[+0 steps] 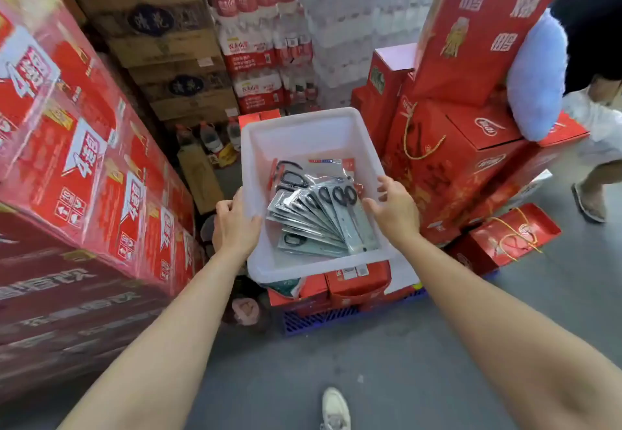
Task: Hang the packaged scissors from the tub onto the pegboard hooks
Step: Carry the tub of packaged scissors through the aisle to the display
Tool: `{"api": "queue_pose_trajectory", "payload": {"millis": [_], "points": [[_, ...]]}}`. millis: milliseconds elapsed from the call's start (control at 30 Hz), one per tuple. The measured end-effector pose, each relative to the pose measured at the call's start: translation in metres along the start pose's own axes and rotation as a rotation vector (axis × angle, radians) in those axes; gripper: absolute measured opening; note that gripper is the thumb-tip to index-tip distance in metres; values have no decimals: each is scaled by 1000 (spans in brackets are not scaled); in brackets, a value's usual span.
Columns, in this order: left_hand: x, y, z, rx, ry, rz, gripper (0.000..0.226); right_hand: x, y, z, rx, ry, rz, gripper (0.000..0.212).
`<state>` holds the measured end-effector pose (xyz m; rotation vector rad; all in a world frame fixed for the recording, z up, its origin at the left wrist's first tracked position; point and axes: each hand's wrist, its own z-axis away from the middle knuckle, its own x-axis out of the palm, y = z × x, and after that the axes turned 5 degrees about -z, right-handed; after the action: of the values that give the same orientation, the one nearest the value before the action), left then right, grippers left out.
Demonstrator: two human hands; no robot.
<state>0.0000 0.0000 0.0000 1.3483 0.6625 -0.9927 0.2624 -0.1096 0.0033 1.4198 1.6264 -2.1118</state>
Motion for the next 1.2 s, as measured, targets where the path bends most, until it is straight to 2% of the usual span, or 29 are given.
{"api": "queue_pose_trajectory", "payload": {"millis": [167,333,533,867,1033,1200], "points": [[31,3,-41,-104,-9,26,57,17,20,-50,-8,94,239,60],[52,-7,-61,-127,42,15,64,32,32,-75,84,-15,203,63],[58,-15,-58,-71,121,54,68,35,38,-74,107,24,159,65],[-1,-61,26,-30,256,153,71,29,-8,19,60,50,87,64],[-32,-90,97,-85,302,153,73,27,-33,85,15,62,53,62],[-42,-128,164,-180,323,191,74,31,-52,139,-40,9,85,62]]}}
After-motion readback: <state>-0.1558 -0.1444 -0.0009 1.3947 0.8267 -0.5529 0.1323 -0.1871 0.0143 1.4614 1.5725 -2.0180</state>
